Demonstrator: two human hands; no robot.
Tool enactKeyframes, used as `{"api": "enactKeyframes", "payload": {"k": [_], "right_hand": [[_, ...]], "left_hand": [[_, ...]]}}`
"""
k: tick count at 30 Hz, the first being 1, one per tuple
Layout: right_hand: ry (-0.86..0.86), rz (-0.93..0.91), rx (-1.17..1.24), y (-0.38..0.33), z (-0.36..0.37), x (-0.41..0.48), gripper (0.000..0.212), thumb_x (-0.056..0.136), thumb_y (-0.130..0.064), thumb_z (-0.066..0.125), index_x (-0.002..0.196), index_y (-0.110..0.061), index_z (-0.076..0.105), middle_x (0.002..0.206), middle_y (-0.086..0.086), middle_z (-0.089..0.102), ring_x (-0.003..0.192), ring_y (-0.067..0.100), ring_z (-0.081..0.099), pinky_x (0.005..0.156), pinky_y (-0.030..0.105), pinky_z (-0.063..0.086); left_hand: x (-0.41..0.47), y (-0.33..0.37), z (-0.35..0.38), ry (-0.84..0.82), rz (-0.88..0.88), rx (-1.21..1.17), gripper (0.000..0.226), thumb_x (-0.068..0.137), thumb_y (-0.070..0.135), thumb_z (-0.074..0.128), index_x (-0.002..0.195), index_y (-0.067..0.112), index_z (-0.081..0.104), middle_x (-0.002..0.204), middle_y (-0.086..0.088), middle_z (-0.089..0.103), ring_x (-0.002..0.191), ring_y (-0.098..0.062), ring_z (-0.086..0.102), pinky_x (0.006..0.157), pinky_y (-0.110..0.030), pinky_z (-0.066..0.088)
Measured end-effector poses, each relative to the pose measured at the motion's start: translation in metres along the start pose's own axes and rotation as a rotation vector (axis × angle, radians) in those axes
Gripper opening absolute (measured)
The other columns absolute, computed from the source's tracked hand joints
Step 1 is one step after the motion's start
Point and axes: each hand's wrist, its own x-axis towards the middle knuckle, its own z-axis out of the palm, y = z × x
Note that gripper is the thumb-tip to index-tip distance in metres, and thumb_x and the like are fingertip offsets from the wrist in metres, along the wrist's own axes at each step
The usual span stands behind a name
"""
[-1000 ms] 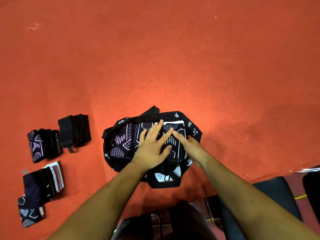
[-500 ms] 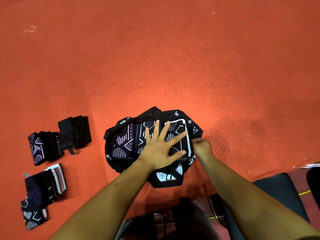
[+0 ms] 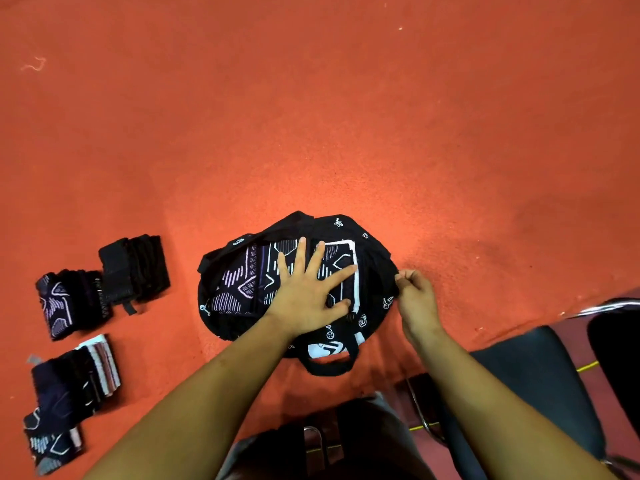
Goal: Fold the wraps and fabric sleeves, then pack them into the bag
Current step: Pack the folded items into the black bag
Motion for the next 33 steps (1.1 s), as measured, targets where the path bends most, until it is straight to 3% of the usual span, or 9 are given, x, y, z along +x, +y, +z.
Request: {"api": "enactKeyframes", "payload": {"k": [2, 5, 8, 11, 14, 22, 28, 31, 33], "right_hand": [[-0.019, -0.010, -0.057, -0.001, 0.000, -0.002, 0.028, 0.095, -0.002, 0.048, 0.072, -0.017, 0.049, 0.067, -0.001, 0.051, 0.064, 0.012, 0.045, 0.065, 0.029, 0.039], [-0.138, -0.047, -0.318, 0.007, 0.001, -0.001, 0.015, 0.083, -0.031, 0.059, 0.076, -0.018, 0.056, 0.072, 0.001, 0.062, 0.070, 0.019, 0.058, 0.073, 0.038, 0.047], [-0.185, -0.092, -0.578, 0.015, 0.000, -0.001, 0.006, 0.086, -0.014, 0.062, 0.085, -0.008, 0.063, 0.084, 0.006, 0.067, 0.080, 0.023, 0.062, 0.073, 0.031, 0.045], [-0.160, -0.059, -0.560, 0.013, 0.003, 0.000, 0.025, 0.085, -0.030, 0.072, 0.093, -0.009, 0.061, 0.088, 0.003, 0.067, 0.081, 0.020, 0.062, 0.072, 0.031, 0.046], [-0.211, -0.066, -0.702, 0.010, 0.007, 0.007, 0.015, 0.091, -0.023, 0.064, 0.090, -0.008, 0.068, 0.086, 0.007, 0.071, 0.083, 0.026, 0.066, 0.067, 0.030, 0.043], [-0.064, -0.157, -0.282, -0.023, -0.005, -0.026, 0.022, 0.094, -0.011, 0.053, 0.077, -0.007, 0.066, 0.073, 0.007, 0.070, 0.066, 0.017, 0.062, 0.066, 0.038, 0.050], [-0.069, -0.375, -0.444, -0.032, -0.009, -0.036, 0.023, 0.094, -0.007, 0.051, 0.076, -0.021, 0.057, 0.075, -0.002, 0.060, 0.073, 0.018, 0.055, 0.068, 0.032, 0.040], [-0.036, -0.333, -0.558, -0.035, 0.001, -0.025, 0.020, 0.083, 0.000, 0.052, 0.097, -0.013, 0.060, 0.093, 0.008, 0.064, 0.089, 0.026, 0.058, 0.076, 0.026, 0.037], [-0.051, -0.249, -0.617, -0.042, 0.013, -0.016, 0.033, 0.084, -0.008, 0.057, 0.116, -0.011, 0.055, 0.107, 0.009, 0.066, 0.100, 0.027, 0.060, 0.080, 0.028, 0.042]], "left_hand": [[0.001, 0.001, 0.005, 0.023, 0.003, 0.030, 0.071, 0.081, 0.076, 0.020, 0.149, 0.060, 0.004, 0.165, -0.011, -0.015, 0.144, -0.038, -0.034, 0.112, -0.072, -0.007], [0.003, 0.005, 0.013, 0.046, -0.003, 0.133, 0.070, 0.084, 0.077, 0.022, 0.149, 0.060, 0.004, 0.166, -0.012, -0.010, 0.144, -0.043, -0.031, 0.111, -0.074, -0.007], [0.005, 0.010, 0.018, 0.063, -0.011, 0.196, 0.068, 0.087, 0.077, 0.025, 0.150, 0.059, 0.005, 0.166, -0.014, -0.008, 0.144, -0.046, -0.029, 0.110, -0.075, -0.007], [0.005, 0.009, 0.019, 0.060, -0.019, 0.218, 0.068, 0.088, 0.078, 0.023, 0.149, 0.059, 0.000, 0.165, -0.013, -0.010, 0.143, -0.045, -0.030, 0.110, -0.074, -0.007], [0.004, 0.010, 0.018, 0.056, -0.024, 0.229, 0.069, 0.087, 0.080, 0.020, 0.149, 0.059, -0.003, 0.165, -0.013, -0.012, 0.143, -0.046, -0.031, 0.110, -0.074, -0.006], [0.005, 0.006, 0.018, 0.103, -0.041, 0.195, 0.075, 0.082, 0.082, 0.021, 0.149, 0.058, -0.001, 0.166, -0.011, -0.006, 0.146, -0.043, -0.025, 0.112, -0.072, -0.006], [0.001, -0.002, 0.026, 0.136, 0.001, 0.249, 0.071, 0.087, 0.080, 0.024, 0.151, 0.057, 0.001, 0.166, -0.010, -0.006, 0.146, -0.044, -0.024, 0.111, -0.073, -0.004], [0.000, 0.000, 0.029, 0.155, 0.027, 0.276, 0.072, 0.087, 0.080, 0.020, 0.151, 0.055, 0.000, 0.166, -0.012, -0.005, 0.147, -0.043, -0.023, 0.111, -0.072, -0.005], [0.000, 0.003, 0.030, 0.169, 0.025, 0.274, 0.073, 0.087, 0.079, 0.020, 0.152, 0.054, 0.001, 0.166, -0.012, -0.001, 0.148, -0.042, -0.021, 0.112, -0.072, -0.007]]}}
